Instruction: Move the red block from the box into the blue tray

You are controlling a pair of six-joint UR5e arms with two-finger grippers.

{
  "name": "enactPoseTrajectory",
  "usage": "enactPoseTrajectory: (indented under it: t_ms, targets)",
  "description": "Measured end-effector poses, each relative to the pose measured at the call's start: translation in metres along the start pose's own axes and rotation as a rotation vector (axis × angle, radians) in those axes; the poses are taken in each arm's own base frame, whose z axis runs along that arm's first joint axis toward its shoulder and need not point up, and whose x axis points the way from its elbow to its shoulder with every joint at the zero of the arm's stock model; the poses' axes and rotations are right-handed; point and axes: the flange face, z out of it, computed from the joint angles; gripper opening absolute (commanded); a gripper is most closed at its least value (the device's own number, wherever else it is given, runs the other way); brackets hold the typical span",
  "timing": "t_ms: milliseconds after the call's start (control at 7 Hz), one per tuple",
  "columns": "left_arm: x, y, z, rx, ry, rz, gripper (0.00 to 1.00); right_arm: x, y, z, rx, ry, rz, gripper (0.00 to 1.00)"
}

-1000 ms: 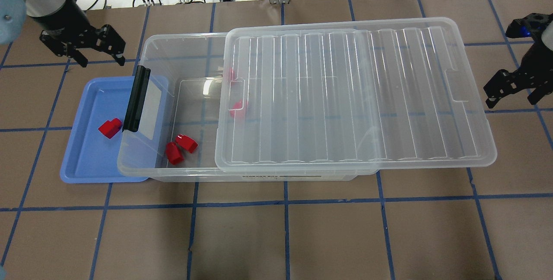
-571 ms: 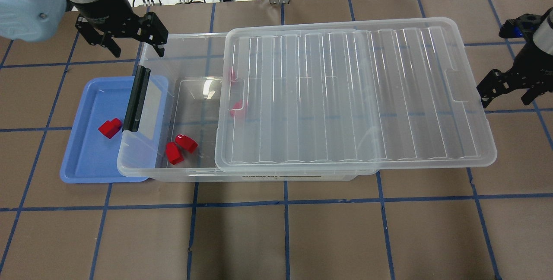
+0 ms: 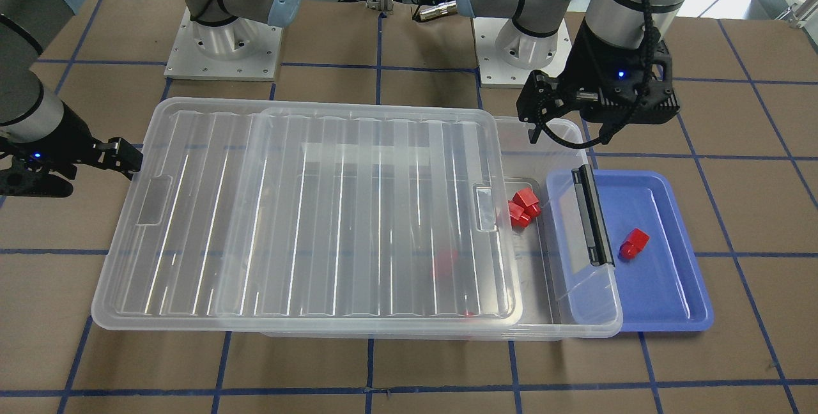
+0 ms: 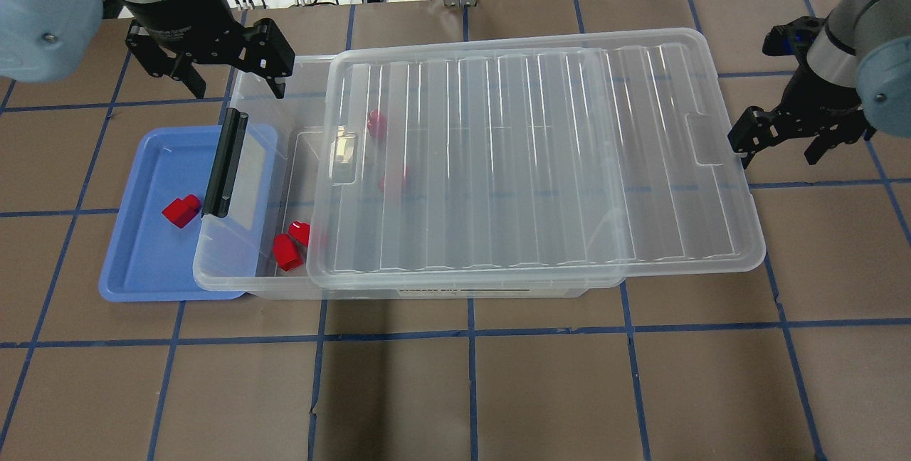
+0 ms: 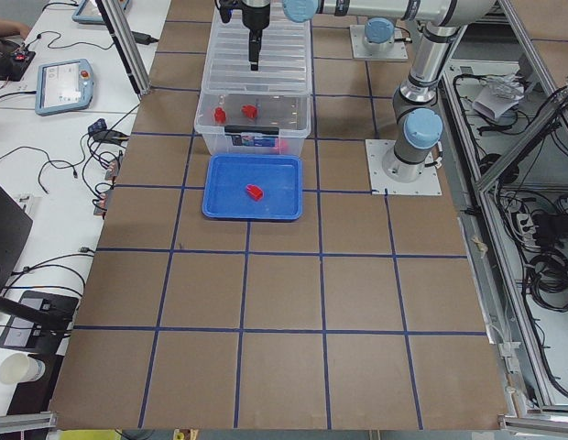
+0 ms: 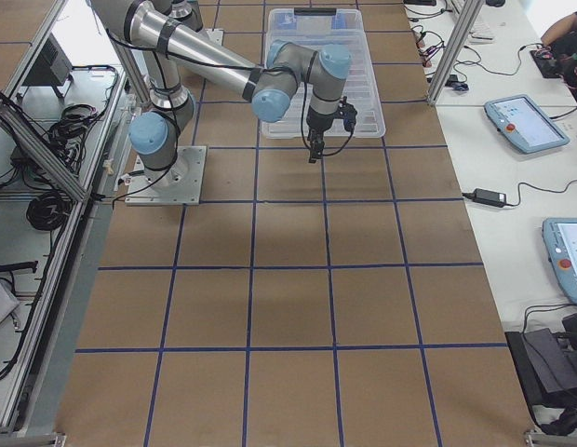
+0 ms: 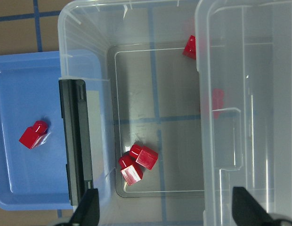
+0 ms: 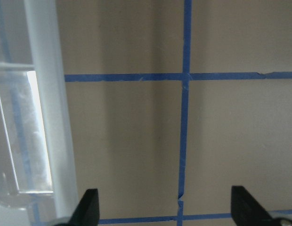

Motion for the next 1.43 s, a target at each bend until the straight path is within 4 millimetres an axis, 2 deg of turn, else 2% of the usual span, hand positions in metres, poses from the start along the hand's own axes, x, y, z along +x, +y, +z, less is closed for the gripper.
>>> enactPoseTrajectory:
  t_ms: [286,429,714,1000,1286,1429]
  targets:
    - [-0.008,0.030,-0.012,-0.066,-0.003,-0.015,1.00,-0.043,-0.003,-0.005,0.024,0.008,-0.052,1.00]
    - [-0.008,0.038,-0.011,-0.099,0.002,-0.015,1.00,-0.062,-0.003,-0.007,0.030,0.010,-0.067,1.00]
    - [-0.009,0.029,-0.004,-0.091,0.005,-0.008,1.00,-0.089,-0.002,-0.009,0.041,0.003,-0.068,1.00]
    - [-0.010,0.013,-0.004,-0.026,0.006,-0.008,1.00,-0.103,-0.001,-0.011,0.048,-0.029,-0.076,1.00]
    - [-0.010,0.009,0.000,-0.018,0.006,-0.008,1.00,-0.105,-0.002,-0.014,0.056,-0.029,-0.080,1.00]
    - [-0.010,0.007,0.003,-0.023,0.006,-0.009,1.00,-0.103,-0.003,-0.024,0.090,-0.018,-0.084,1.00]
